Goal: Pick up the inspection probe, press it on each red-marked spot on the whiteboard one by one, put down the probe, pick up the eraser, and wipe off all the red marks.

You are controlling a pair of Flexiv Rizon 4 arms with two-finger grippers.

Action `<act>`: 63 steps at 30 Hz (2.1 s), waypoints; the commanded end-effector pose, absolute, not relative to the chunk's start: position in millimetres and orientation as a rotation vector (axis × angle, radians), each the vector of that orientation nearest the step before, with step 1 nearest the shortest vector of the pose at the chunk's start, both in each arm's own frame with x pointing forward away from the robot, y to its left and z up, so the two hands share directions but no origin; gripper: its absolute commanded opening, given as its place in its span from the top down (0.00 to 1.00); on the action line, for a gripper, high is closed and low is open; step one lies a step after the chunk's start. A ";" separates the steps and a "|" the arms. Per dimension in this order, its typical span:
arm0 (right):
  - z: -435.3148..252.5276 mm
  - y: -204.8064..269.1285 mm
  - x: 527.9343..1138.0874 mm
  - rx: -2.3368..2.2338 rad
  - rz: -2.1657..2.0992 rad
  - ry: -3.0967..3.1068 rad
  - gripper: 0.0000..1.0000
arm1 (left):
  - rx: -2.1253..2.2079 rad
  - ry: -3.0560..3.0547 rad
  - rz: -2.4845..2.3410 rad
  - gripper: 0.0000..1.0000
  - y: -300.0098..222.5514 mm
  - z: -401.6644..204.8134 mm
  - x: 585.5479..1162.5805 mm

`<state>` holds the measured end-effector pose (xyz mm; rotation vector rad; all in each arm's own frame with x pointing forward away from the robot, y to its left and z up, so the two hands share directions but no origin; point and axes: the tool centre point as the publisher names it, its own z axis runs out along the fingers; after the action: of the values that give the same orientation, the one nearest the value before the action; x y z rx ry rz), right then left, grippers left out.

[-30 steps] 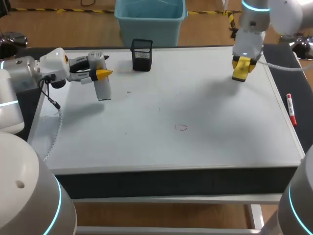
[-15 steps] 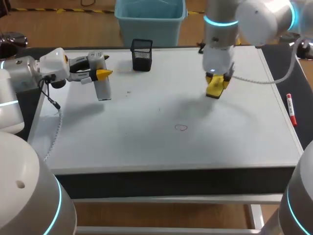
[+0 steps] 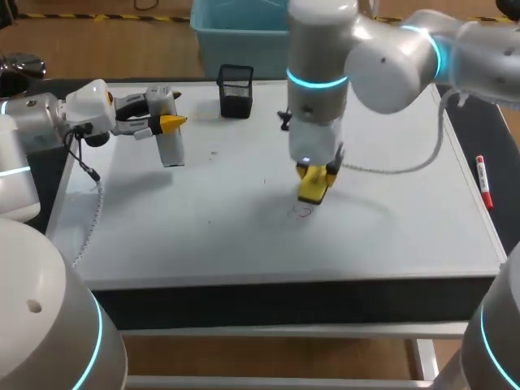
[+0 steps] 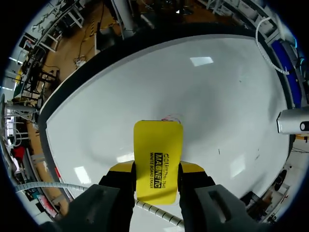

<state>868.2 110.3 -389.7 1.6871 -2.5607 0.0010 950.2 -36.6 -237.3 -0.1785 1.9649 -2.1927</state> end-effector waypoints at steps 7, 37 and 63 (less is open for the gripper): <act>-406.2 142.2 849.9 1.760 -0.020 -2.530 1.00 | -0.179 1.962 -2.192 1.00 -36.8 -236.8 949.8; -426.8 152.4 837.6 1.830 -0.005 -2.489 1.00 | -0.179 1.962 -2.192 1.00 -36.8 -236.8 949.8; -431.8 100.0 845.0 1.672 0.029 -2.570 1.00 | -0.179 1.962 -2.192 1.00 -36.8 -236.8 949.8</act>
<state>845.6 110.1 -430.0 1.6701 -2.5642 0.0344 949.8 -36.5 -237.0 -0.1795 1.9652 -2.1921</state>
